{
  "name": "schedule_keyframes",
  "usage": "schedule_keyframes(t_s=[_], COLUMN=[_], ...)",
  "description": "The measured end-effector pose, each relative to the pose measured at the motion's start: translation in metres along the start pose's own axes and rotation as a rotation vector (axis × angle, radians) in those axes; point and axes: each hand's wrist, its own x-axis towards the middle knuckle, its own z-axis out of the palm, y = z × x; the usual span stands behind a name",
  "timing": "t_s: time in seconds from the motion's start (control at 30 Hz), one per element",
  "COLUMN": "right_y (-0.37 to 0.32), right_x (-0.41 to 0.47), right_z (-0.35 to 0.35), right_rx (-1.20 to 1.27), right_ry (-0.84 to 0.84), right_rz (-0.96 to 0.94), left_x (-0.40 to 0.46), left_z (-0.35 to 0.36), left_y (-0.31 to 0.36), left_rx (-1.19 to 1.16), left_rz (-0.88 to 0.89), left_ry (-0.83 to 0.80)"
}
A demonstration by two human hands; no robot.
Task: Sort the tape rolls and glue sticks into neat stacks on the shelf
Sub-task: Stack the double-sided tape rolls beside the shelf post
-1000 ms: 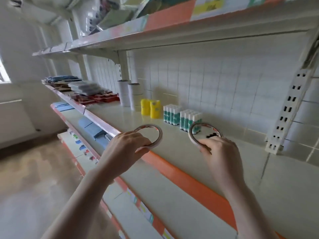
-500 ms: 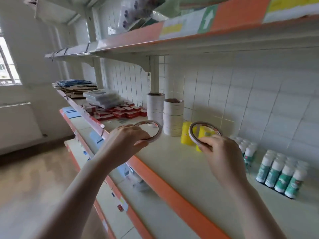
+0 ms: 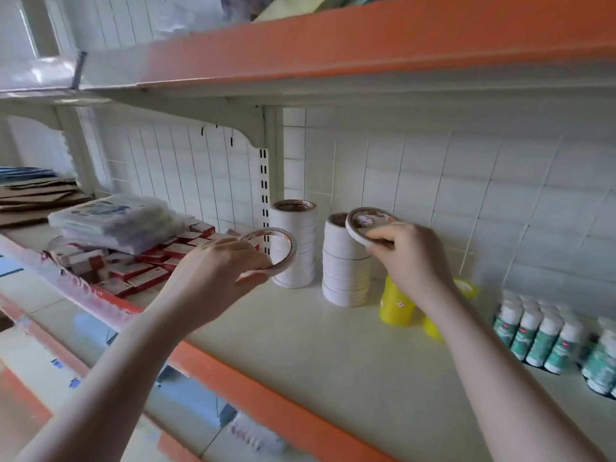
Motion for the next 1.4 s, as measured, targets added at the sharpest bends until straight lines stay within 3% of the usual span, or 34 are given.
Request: schedule_keyframes(t_s=[0.5,1.13,1.4], right_y=[0.005,0.008,0.007], right_x=[0.065,0.071,0.069], right_z=[0.04,0.037,0.039], right_rx=[0.013,0.014,0.002], right_ry=[-0.209,-0.304,-0.267], right_rz=[0.095,0.172,0.171], left_x=[0.021,0.032,0.032], left_z=[0.03,0.039,0.044], left_y=[-0.053,-0.088,-0.095], left_rx=[-0.012,-0.096,-0.1], left_rz=[-0.002,0.124,0.12], left_ry=[0.027,0.011,0.009])
